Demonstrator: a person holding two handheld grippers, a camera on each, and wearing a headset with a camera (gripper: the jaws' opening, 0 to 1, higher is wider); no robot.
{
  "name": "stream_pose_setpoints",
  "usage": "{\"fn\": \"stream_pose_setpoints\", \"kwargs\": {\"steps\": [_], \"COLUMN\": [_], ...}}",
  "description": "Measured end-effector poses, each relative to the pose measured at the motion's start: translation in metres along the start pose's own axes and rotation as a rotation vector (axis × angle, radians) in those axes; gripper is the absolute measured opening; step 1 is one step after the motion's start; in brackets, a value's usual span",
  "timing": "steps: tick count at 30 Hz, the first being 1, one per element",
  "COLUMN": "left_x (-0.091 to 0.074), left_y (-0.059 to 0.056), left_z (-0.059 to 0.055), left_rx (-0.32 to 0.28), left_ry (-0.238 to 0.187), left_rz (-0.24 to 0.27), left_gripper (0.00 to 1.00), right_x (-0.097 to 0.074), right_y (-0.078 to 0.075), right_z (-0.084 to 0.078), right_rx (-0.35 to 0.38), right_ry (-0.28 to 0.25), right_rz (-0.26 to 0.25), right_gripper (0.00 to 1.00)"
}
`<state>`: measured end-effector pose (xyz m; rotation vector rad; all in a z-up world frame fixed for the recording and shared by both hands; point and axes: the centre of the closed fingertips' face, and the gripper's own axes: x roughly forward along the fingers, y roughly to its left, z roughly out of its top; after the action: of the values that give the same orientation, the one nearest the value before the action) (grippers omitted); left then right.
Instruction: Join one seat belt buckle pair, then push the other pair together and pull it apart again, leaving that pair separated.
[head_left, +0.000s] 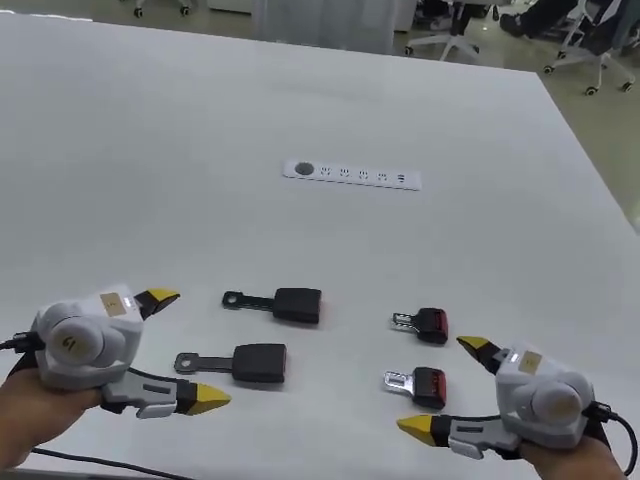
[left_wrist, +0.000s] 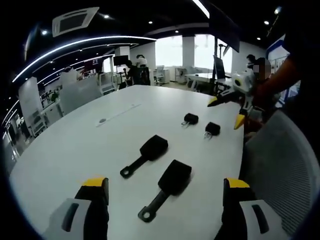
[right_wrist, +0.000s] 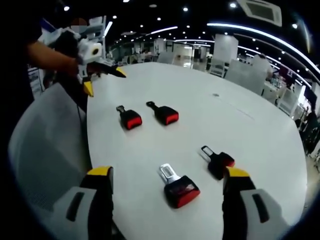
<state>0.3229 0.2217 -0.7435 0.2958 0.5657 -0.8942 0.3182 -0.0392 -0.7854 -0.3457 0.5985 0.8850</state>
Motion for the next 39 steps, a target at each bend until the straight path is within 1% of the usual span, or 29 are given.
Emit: {"fn": "stream_pose_setpoints", "kwargs": {"steps": [7,11,15,20,25,26,29,31,34,36,39], "left_x": [0.011,0.017,0.023,0.033,0.044,0.046,0.056,0.060,0.066,0.069,0.076], "left_y": [-0.003,-0.003,-0.002,-0.001,-0.005,-0.005,-0.007,-0.007,-0.006,-0.006,-0.007], "left_z": [-0.008,-0.009,-0.011,-0.014,-0.018,-0.020,-0.032,-0.034,-0.037,-0.039,-0.045], "left_rx": [-0.003,-0.008,-0.008,-0.008,-0.003,0.000,0.030,0.040,0.037,0.041,0.054], "left_ry": [0.024,0.032,0.040,0.054,0.067,0.071,0.108,0.117,0.127,0.134,0.157], "left_rz": [-0.026,-0.041,-0.055,-0.070,-0.091,-0.096,-0.129,-0.139,-0.150,-0.157,-0.175], "left_gripper": [0.95,0.94,0.94,0.93,0.91,0.91,0.90,0.89,0.87,0.87,0.85], "right_x": [0.005,0.009,0.013,0.016,0.019,0.019,0.022,0.024,0.025,0.026,0.027], "right_y": [-0.003,-0.005,-0.008,-0.009,-0.010,-0.010,-0.011,-0.011,-0.012,-0.013,-0.014], "right_z": [-0.008,-0.014,-0.019,-0.022,-0.026,-0.027,-0.032,-0.037,-0.043,-0.047,-0.051], "right_rx": [0.005,0.015,0.007,0.004,-0.003,-0.005,-0.002,-0.001,-0.008,-0.007,-0.004], "right_ry": [0.022,0.038,0.059,0.072,0.092,0.093,0.105,0.114,0.132,0.140,0.151], "right_rz": [0.023,0.041,0.052,0.067,0.085,0.087,0.095,0.105,0.119,0.129,0.140], "right_gripper": [0.92,0.91,0.91,0.90,0.89,0.89,0.88,0.88,0.86,0.83,0.82]}}
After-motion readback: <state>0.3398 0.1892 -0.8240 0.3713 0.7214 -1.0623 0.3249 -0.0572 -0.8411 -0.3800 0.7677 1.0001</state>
